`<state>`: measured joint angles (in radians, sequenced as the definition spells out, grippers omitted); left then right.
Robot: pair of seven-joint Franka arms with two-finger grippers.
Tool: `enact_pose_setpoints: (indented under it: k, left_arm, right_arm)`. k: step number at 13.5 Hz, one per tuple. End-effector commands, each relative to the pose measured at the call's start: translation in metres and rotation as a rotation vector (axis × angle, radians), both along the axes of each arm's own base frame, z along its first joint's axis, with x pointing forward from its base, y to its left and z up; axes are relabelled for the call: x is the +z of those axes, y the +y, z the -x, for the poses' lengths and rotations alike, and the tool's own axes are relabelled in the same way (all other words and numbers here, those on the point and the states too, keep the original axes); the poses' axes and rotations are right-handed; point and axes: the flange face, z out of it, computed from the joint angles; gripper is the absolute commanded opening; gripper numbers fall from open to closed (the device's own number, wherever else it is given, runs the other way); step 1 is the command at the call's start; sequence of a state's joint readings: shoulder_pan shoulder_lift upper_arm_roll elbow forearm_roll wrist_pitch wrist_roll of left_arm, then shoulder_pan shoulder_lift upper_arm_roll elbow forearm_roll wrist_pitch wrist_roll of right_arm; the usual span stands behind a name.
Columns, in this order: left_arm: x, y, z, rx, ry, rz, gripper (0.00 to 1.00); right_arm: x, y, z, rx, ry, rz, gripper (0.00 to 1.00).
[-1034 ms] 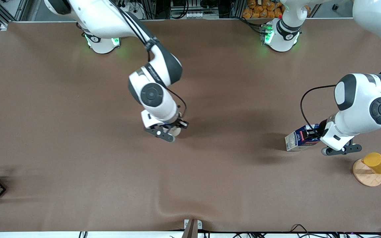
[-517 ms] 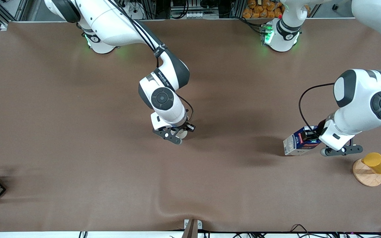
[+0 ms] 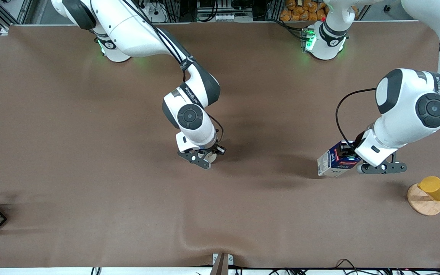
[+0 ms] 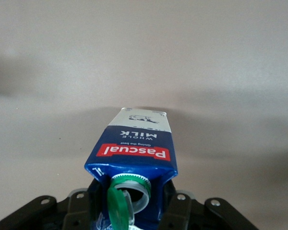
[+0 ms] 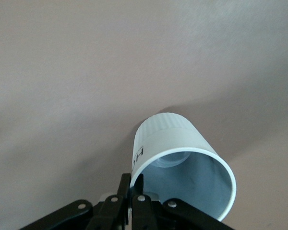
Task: Place milk next to cup
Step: 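Carry the mug with the right gripper while the left gripper carries the milk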
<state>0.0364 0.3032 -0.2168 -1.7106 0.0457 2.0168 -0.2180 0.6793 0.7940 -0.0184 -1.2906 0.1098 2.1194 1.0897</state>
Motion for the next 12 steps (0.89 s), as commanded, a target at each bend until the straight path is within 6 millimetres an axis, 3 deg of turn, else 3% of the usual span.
enact_pose_setpoints:
  k: [1, 2, 3, 4, 5, 7, 8, 9, 10, 12]
  left_arm:
    - [0.015, -0.014, 0.006, 0.008, 0.005, 0.010, 0.49]
    - [0.017, -0.023, 0.008, 0.021, 0.011, 0.014, 0.50]
    - [0.019, -0.033, 0.011, 0.032, 0.012, 0.018, 0.50]
    - [0.022, -0.043, 0.014, 0.034, 0.010, 0.022, 0.50]
    - [0.022, -0.051, 0.016, 0.045, 0.013, 0.023, 0.50]
    - [0.022, -0.065, 0.020, 0.057, 0.019, 0.026, 0.50]
    - [0.024, -0.071, 0.022, 0.066, 0.018, 0.029, 0.50]
    - [0.025, -0.080, 0.026, 0.074, 0.020, 0.032, 0.50]
    - [0.028, -0.090, 0.029, 0.086, 0.022, 0.035, 0.50]
    - [0.037, -0.129, 0.043, 0.109, 0.029, 0.053, 0.49]
  right_arm:
    - [-0.001, 0.004, 0.000, 0.023, -0.006, 0.055, 0.00]
    - [-0.004, 0.006, 0.003, 0.027, -0.003, 0.059, 0.00]
    - [-0.004, 0.005, 0.002, 0.026, -0.003, 0.057, 0.07]
    - [-0.002, 0.004, 0.001, 0.020, -0.002, 0.055, 0.56]
    - [0.009, 0.003, -0.001, 0.022, -0.014, 0.053, 0.75]
    - [0.038, -0.010, -0.005, 0.005, 0.003, 0.061, 1.00]
    - [0.053, -0.019, -0.002, 0.003, 0.040, 0.090, 1.00]
    - [0.086, -0.048, -0.018, -0.040, 0.048, 0.084, 1.00]
    - [0.136, -0.081, -0.031, -0.038, 0.018, 0.046, 1.00]
    - [0.189, -0.121, -0.025, 0.152, 0.034, 0.052, 1.00]
